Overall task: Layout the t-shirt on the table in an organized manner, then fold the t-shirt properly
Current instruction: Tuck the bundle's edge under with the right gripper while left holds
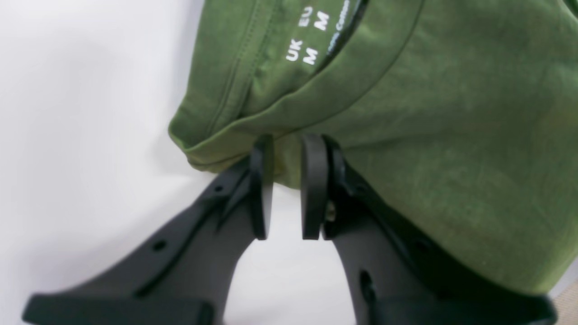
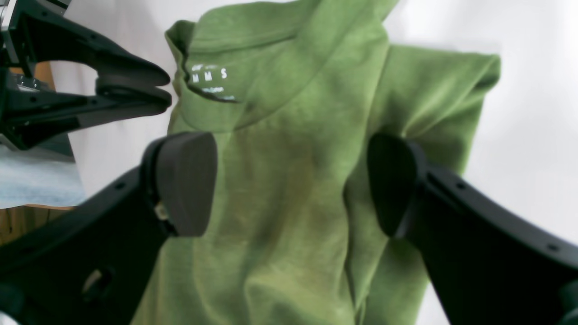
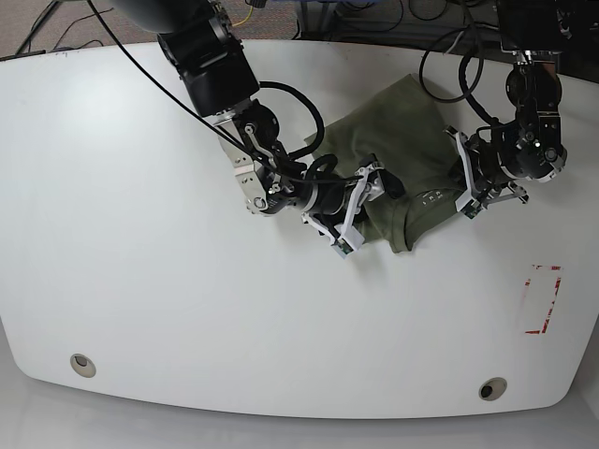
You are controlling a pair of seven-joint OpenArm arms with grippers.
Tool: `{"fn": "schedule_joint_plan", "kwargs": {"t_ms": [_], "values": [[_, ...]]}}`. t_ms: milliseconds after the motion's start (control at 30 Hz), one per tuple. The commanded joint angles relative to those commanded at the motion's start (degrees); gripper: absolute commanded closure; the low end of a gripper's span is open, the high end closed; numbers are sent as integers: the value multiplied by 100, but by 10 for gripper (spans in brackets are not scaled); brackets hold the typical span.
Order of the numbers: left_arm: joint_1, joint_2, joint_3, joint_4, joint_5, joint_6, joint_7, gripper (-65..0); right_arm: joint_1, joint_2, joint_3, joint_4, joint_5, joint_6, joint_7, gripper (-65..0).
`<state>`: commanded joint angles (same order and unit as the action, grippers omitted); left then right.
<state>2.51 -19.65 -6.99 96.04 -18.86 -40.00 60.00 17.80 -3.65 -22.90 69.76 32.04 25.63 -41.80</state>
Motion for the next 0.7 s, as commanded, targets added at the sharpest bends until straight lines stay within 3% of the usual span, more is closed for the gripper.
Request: {"fn": "schedule_joint_plan", "kwargs": {"t_ms": [100,267,367,700], "values": [[-9,0,0,-123,0,0,0,-97,0,0,0,0,0,9,0,-368],[-9,0,0,-202,0,0,0,-97,9,0,0,0,0,9,0,-111],[-9,0,0,-202,0,0,0,-97,9,0,0,0,0,9,0,-6],[-9,0,0,-202,0,0,0,-97,114,53,0,413,35,-9,-35,0]]}}
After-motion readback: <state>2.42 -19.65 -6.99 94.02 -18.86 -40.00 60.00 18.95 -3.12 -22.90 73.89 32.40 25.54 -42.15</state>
